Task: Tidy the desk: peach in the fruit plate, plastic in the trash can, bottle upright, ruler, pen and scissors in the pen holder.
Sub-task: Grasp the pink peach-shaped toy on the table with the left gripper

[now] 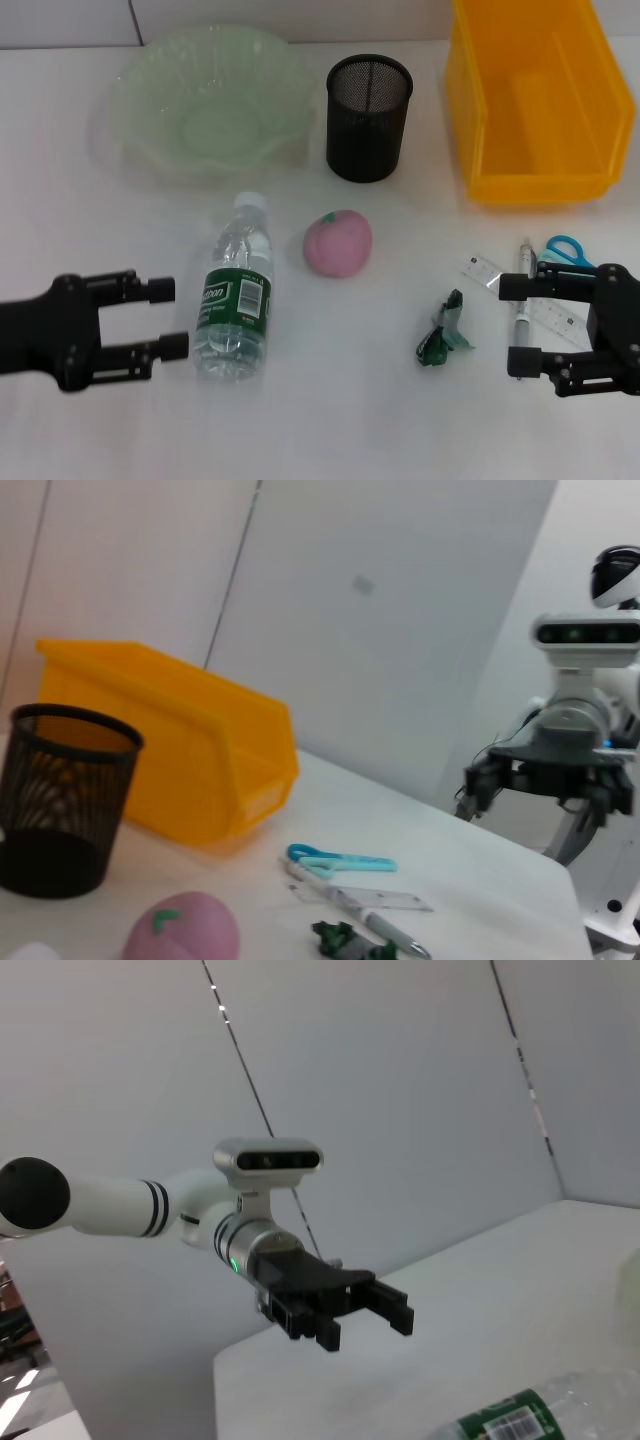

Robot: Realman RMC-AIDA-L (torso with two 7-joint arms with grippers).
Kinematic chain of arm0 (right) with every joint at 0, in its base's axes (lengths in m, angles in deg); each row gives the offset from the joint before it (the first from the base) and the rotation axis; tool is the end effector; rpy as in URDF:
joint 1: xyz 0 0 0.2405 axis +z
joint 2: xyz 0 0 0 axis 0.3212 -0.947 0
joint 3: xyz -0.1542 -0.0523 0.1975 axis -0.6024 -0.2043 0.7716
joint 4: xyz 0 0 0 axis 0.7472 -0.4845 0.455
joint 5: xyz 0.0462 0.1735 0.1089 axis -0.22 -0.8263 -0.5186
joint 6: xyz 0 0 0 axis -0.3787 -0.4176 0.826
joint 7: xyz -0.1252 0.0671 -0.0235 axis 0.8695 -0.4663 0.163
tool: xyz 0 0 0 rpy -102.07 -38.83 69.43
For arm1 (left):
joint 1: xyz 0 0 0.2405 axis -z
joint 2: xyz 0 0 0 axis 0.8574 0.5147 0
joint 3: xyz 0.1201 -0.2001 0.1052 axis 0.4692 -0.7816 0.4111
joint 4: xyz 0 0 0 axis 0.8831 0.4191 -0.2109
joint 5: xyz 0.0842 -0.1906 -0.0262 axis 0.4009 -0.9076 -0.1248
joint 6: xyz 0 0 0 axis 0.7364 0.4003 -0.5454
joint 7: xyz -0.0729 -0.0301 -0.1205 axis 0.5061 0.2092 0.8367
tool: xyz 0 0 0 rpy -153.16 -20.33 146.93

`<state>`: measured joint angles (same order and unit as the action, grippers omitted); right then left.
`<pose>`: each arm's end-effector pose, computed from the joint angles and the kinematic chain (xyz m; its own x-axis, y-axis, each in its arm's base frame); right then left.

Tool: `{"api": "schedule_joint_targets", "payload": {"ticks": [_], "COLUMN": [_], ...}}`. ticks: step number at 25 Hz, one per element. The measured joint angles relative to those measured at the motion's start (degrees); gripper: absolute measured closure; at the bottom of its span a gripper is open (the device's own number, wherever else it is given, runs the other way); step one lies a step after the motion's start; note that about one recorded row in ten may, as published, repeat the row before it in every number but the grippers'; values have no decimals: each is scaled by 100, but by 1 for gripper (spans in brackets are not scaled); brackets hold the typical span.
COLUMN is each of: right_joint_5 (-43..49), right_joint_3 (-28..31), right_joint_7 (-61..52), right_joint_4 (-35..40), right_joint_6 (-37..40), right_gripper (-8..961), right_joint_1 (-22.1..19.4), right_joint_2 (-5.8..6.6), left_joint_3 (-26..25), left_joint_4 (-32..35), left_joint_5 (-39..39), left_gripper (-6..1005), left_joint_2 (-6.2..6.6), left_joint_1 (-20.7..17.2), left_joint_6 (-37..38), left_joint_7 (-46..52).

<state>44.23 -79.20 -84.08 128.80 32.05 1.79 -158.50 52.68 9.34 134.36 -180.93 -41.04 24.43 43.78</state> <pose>0.2783 0.2430 0.0342 0.7363 -0.3525 -0.5776 -0.3729 -0.9237 0.0884 -0.3019 0.2446 0.0403 0.7483 0.3961 0.5321 0.4504 -0.8923 0.0308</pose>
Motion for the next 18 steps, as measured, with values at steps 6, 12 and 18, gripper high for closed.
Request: {"api": "schedule_joint_targets", "payload": {"ticks": [6,12,18], "right_joint_5": [2,32,84], "right_joint_3": [168,443,467], "right_joint_7": [20,40,43], "right_joint_4": [-84,-295,-313], "right_joint_6": [-160,-436,-443], "right_gripper": [126,126,126], "right_joint_1": [-122,-253,-317], "right_joint_2": [4,47,55], "left_joint_3": [94,280,2036], "left_joint_4": [921,1715,1993], "left_joint_5": [542,1544,1696], "left_gripper": [287,291,294], "left_joint_2": [-49,-338,-355], "left_joint_1": [711,1840,2332], "left_joint_6": [-272,-533,-1689], "left_joint_7": [1289,2415,3414]}}
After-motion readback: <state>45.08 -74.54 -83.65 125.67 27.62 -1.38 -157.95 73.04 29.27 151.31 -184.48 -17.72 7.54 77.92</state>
